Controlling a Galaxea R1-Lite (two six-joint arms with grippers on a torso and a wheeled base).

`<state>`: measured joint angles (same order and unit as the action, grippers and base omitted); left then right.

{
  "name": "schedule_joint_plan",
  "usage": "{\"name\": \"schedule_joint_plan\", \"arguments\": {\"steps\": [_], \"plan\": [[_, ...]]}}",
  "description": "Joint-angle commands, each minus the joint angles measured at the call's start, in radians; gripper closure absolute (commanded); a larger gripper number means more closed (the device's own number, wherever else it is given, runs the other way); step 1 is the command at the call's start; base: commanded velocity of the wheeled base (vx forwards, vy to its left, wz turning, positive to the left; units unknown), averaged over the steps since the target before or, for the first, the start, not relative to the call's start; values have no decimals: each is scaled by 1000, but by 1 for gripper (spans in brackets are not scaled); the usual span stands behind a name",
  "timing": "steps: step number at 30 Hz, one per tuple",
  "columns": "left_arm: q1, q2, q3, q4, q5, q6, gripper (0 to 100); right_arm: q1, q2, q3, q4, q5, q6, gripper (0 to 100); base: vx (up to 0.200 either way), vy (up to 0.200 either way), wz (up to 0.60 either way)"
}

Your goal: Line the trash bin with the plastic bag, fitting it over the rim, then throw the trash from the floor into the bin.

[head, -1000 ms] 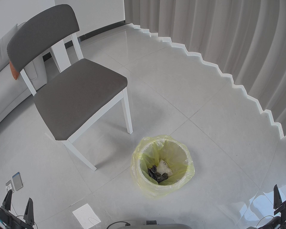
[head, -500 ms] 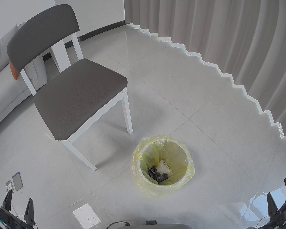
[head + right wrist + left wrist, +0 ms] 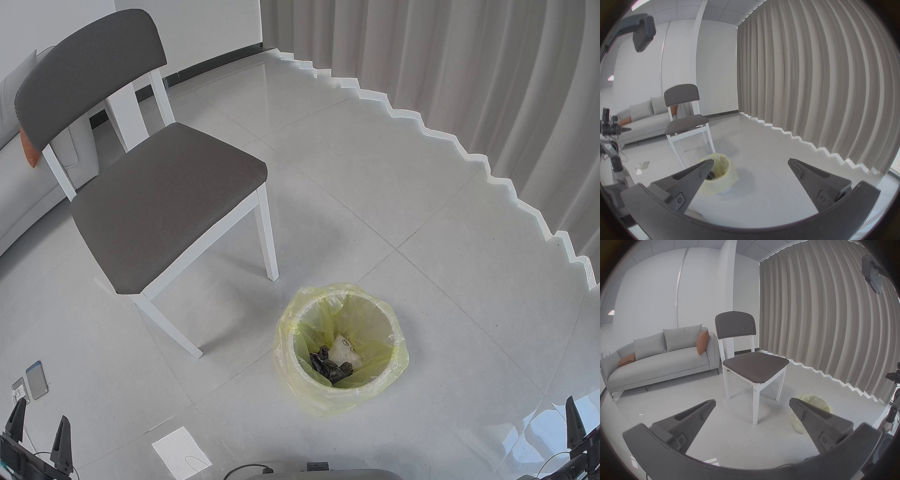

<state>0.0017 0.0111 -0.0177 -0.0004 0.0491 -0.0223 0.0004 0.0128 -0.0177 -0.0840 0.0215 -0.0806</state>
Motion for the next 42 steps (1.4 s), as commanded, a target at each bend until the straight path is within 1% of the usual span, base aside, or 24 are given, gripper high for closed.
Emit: {"name": "schedule_joint_plan", "arguments": {"steps": [1,2,3,4,5,6,10,11,12,14,16,17,19,22,24,27,30,42], "plan": [[0,-10,18,-1,0,1,0,1,-13,18,3,63,-7,0,0,0,0],[0,-10,18,0,0,1,0,1,-13,18,3,80,-5,0,0,0,0],[0,-10,18,-1,0,1,0,1,-13,18,3,83,-5,0,0,0,0],[0,-10,18,-1,0,2,0,1,-13,18,24,95,30,0,0,0,0],[0,-10,18,-1,0,1,0,1,-13,18,32,95,61,0,0,0,0],[0,-10,18,-1,0,1,0,1,-13,15,41,95,70,0,0,0,0],[0,-10,18,-1,0,1,0,0,-13,18,35,69,65,0,0,0,0],[0,-10,18,0,0,2,0,-5,-10,18,76,-26,44,0,0,0,0],[0,-10,18,0,0,1,0,-5,-2,15,92,-52,62,0,0,0,0],[0,-10,18,0,0,1,0,-20,41,12,98,-44,87,0,0,0,0],[0,-10,18,-1,0,2,0,-23,55,12,98,-40,67,0,0,0,0],[0,-10,18,-1,0,1,0,-5,58,13,96,-38,64,0,0,0,0],[0,-10,18,0,0,1,0,15,41,16,92,-34,75,0,0,0,0],[0,-10,18,-1,0,1,0,3,-13,18,84,-29,87,0,0,0,0],[0,-10,18,0,0,1,0,3,-13,18,86,-29,81,0,0,0,0],[0,-10,18,0,0,1,0,3,-13,18,83,-31,94,0,0,0,0],[0,-10,18,-1,0,2,0,3,-13,18,83,-15,78,0,0,0,0],[0,-10,18,-1,0,2,0,3,-13,18,83,-25,91,0,0,0,0]]}}
